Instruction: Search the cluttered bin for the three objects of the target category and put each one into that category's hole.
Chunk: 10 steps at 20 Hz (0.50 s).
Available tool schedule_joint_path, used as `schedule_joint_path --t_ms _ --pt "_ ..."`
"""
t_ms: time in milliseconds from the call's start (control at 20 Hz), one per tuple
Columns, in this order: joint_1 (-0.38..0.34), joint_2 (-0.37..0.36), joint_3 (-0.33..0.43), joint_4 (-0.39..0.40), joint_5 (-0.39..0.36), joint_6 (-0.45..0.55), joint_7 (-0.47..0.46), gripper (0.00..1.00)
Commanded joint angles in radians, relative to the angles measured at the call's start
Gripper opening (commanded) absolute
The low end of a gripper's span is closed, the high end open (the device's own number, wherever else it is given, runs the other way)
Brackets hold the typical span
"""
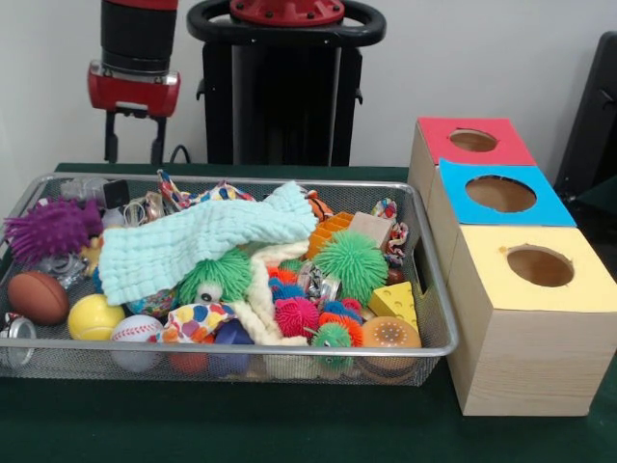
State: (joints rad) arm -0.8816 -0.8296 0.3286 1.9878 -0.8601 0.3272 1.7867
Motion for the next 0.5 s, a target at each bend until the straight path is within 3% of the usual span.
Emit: schedule_joint_path --t_ms 50,500 --pt "-0.046 0.02 0.092 -0.139 -0.087 0.083 -0.242 1.0" --pt "-0.113 0.061 0.197 -0.163 -0.072 0.036 -0.225 1.0"
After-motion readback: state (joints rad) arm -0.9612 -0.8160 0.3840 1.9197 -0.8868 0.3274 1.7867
